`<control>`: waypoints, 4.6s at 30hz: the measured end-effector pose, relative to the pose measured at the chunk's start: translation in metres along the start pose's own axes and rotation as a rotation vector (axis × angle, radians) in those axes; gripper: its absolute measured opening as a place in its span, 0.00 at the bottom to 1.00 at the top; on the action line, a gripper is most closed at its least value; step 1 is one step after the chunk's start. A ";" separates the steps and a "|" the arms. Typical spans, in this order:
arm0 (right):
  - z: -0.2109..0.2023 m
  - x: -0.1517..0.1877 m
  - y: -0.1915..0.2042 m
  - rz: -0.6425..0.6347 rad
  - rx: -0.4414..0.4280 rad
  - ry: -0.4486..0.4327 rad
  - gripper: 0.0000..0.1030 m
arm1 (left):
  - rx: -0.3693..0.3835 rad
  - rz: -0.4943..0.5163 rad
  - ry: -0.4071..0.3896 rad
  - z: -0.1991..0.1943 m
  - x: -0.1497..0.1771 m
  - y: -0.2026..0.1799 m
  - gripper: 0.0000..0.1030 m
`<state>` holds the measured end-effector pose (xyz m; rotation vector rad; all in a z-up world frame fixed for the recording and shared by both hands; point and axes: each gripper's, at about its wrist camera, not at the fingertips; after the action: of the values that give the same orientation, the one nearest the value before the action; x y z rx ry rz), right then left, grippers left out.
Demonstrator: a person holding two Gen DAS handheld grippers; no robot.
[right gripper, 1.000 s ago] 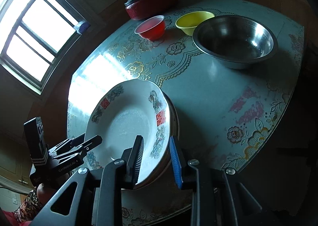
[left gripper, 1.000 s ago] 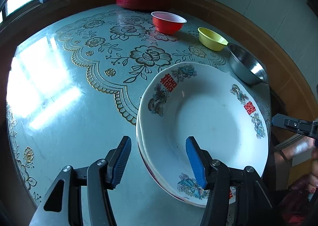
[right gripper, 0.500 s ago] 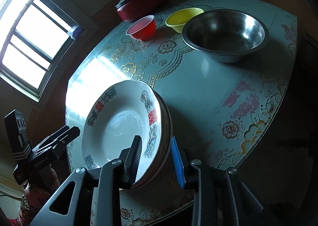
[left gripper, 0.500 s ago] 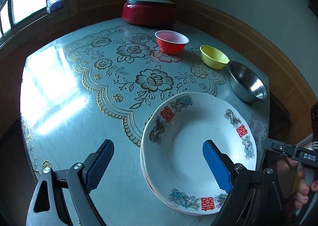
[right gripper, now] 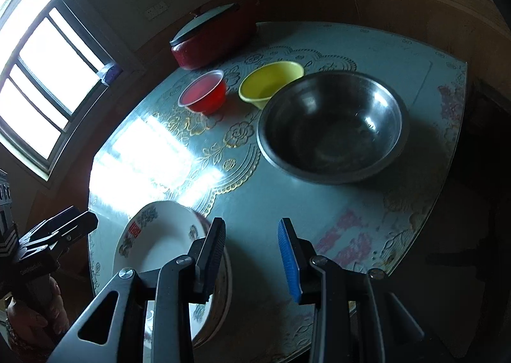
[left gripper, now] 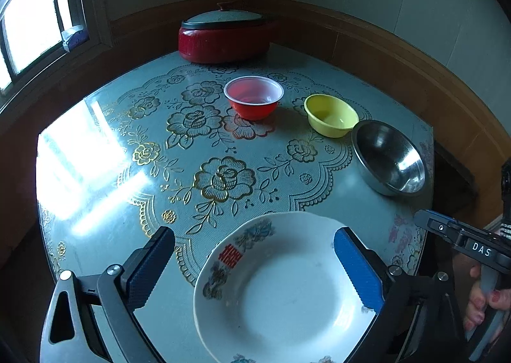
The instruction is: Organize plates and bowls
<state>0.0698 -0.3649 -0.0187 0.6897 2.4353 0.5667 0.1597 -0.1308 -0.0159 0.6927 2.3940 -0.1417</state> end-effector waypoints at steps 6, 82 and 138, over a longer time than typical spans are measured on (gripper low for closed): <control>-0.015 -0.042 -0.030 0.045 0.047 -0.080 0.34 | 0.034 0.036 0.032 0.026 -0.036 -0.029 0.98; 0.074 -0.058 -0.060 0.184 0.042 0.078 0.22 | 0.192 0.207 0.348 0.161 -0.072 -0.077 0.36; 0.152 -0.223 -0.034 -0.012 0.037 0.180 0.34 | 0.106 0.011 0.241 0.229 -0.197 -0.031 0.71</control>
<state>0.3098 -0.4832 -0.0681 0.6638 2.6212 0.6038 0.3994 -0.3052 -0.0803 0.8125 2.6271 -0.1909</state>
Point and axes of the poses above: each gripper's, at about its wrist camera, not at the fingertips, and z roughly the way its jaws point, y to its left, x to its underside, and after that the axes turned 12 degrees about z, right-handed
